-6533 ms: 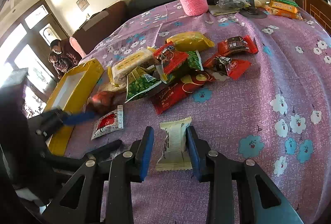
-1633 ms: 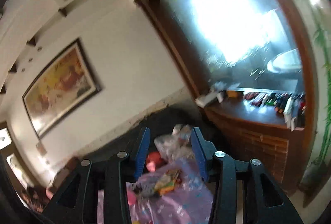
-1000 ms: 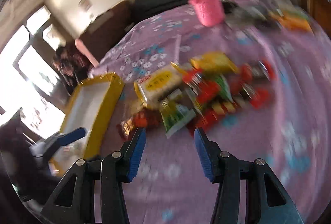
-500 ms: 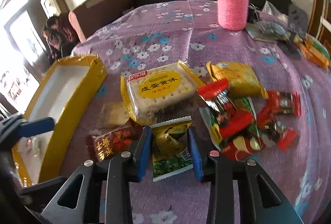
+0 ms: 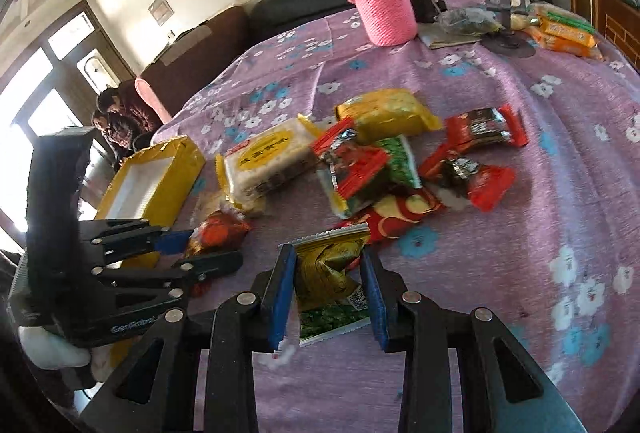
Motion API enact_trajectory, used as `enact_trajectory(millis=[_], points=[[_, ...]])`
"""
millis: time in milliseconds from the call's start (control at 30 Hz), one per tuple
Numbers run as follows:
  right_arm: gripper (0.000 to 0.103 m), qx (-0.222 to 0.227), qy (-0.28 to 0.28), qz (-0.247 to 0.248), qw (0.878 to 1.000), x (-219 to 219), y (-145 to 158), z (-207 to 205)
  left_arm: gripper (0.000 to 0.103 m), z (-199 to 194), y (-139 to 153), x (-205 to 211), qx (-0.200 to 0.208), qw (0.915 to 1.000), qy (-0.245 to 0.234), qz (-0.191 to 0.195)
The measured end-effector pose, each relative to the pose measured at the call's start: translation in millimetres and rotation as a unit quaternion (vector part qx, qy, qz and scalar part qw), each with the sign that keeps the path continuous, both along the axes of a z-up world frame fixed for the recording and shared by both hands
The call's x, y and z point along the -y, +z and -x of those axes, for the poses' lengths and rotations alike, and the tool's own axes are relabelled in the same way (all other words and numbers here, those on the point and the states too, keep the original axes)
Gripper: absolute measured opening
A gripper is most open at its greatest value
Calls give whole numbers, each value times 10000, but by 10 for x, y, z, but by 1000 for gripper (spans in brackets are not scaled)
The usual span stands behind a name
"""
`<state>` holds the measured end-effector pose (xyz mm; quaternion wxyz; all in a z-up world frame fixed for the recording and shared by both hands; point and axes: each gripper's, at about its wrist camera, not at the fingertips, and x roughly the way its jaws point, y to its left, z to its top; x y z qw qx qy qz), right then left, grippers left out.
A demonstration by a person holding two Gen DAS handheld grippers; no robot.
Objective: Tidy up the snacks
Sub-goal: 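Grasp the green-and-yellow bag with the right tool while the left tool grasps the red-brown candy, then carry both held snacks into the yellow tray and open both tools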
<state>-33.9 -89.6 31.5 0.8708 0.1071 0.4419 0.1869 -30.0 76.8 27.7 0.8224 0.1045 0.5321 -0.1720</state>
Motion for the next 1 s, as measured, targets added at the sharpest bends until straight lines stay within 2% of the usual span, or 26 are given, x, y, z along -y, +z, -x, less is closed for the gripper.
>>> enact_trajectory(millis=[133,367,433,533,733,867,1000], points=[[36,-3,117,228,9997,-27,15,28,30,193,2,3,39,9999,94,86],[40,-243,317,430,9983,-116,-104,23,34,136,-16,1,288,9980,489,289],[39,-215,327,452,9982,-125,-112,29,31,171,-19,-15,372,9975,517,319],[34,-199,321,452,9983,-124,-115,36,30,232,5,-113,345,9953,647,626],[32,-57,236,164,9996,-90,-68,61,30,484,297,-423,564,9849,979,1308],[32,-26,113,-226,9997,3,-43,52,30,710,518,-786,753,9727,1277,1787],[32,-73,-3,-658,9978,63,40,90,30,914,673,-1252,967,9641,1628,1863]])
